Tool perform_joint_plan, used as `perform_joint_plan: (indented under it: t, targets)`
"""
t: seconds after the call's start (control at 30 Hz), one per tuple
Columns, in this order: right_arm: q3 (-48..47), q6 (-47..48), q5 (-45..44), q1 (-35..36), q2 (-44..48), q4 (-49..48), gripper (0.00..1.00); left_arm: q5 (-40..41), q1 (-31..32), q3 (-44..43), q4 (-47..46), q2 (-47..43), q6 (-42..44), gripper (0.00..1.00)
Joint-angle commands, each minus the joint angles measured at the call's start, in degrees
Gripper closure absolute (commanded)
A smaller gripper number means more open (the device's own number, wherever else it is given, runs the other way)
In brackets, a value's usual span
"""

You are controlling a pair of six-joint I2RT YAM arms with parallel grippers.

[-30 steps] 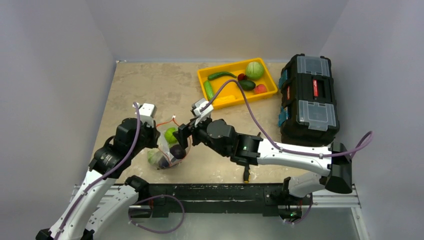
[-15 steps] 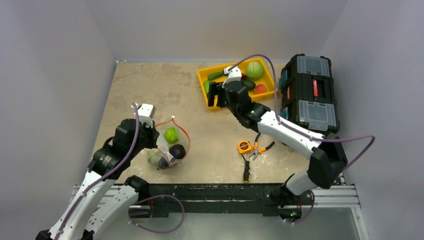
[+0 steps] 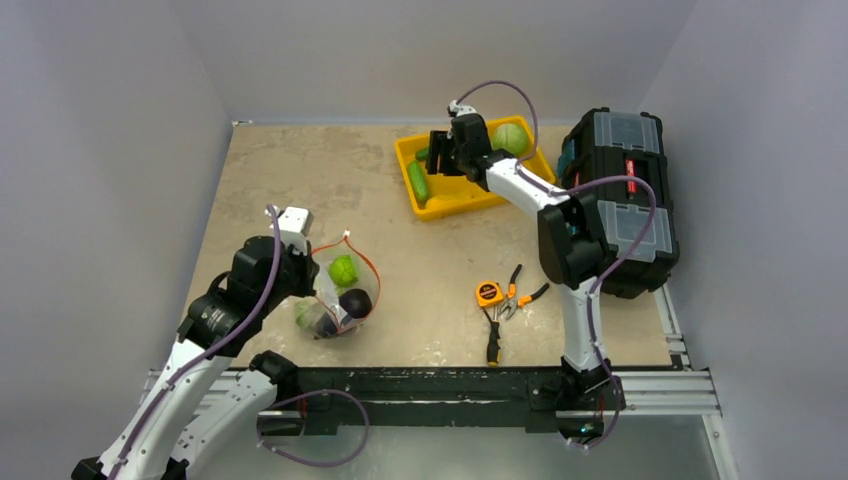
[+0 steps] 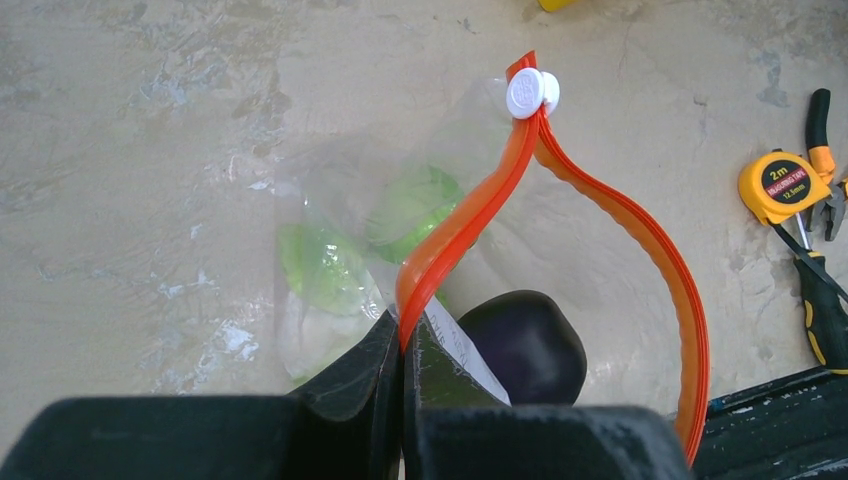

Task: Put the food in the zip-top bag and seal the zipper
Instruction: Pick up the fake vegetable from the bin.

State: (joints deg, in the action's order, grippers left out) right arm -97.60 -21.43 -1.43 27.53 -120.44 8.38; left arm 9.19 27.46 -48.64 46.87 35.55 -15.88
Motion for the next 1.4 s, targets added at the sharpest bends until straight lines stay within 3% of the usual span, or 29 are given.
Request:
perform_joint_plan:
  t: [0.0,0.6,0.93,1.07,1.2,1.37]
  targets:
    - [-9.4,3.1,6.6,-0.5,-5.7,4.7,0.40,-0.7,0.2,-2.2,-1.1,0.5,-0.2,1.00]
    - [-10.4,-0.9,13.9,-0.5,-15.8,0.0,0.43,-1.8,0.2,-2.3,-1.3,1.7,0.1,1.00]
    - [-12.1,1.6,11.3,-0.5,-8.4,2.8,0.62,-1.9,0.1,-2.3,-1.4,2.3,0.0,1.00]
    - [-9.9,2.3,10.6,-0.5,-3.4,3.4,0.77,-2.1,0.1,-2.3,-1.3,2.8,0.0,1.00]
    - [-1.1,1.3,11.1,-0.5,4.5,0.2,0.90,-2.2,0.1,-2.3,-1.3,3.0,-0.2,1.00]
    - [18.0,-1.7,14.7,-0.1,14.7,-7.3,1.00,-1.6,0.2,-2.3,-1.1,3.0,-0.4,1.00]
